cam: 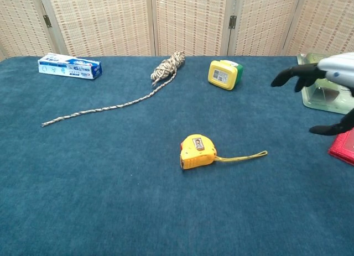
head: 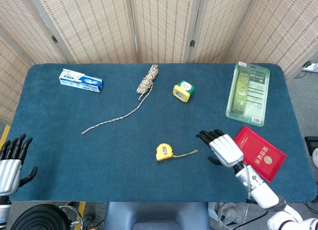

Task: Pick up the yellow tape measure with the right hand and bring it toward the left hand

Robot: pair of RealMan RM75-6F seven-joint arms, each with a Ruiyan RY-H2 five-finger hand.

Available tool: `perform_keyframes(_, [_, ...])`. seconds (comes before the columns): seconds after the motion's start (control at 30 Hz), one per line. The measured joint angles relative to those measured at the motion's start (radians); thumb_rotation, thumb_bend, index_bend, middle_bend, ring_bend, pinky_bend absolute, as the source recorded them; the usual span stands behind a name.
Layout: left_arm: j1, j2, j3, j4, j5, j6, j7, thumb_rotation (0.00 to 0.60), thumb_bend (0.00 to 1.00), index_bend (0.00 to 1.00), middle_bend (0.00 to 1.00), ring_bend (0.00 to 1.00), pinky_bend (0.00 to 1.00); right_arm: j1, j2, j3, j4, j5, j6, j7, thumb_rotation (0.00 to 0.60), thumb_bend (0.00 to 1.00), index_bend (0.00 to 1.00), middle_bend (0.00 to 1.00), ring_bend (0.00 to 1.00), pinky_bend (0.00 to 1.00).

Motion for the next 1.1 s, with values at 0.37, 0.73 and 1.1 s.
perform_keyframes(0.37, [0.004, -0.001, -0.001, 0.013, -0.009, -0.001, -0.014, 0.600, 0.35, 0.00, 0.01, 0.00, 0.01, 0.177, -0.193, 0.030, 0.127, 0.126, -0.187, -0.070, 0.600, 0.27, 0.16, 0.20, 0.23, 0.24])
perform_keyframes(0.73, [0.008, -0.003, 0.000, 0.023, -0.018, -0.003, -0.025, 0.600, 0.35, 0.00, 0.01, 0.00, 0.01, 0.288, -0.352, 0.042, 0.271, 0.191, -0.258, -0.096, 0.600, 0.27, 0.16, 0.22, 0.23, 0.24])
perform_keyframes(1.1, [0.009, -0.005, -0.002, 0.029, -0.023, -0.004, -0.028, 0.600, 0.35, 0.00, 0.01, 0.00, 0.01, 0.358, -0.435, 0.036, 0.377, 0.222, -0.292, -0.081, 0.600, 0.27, 0.23, 0.29, 0.25, 0.24])
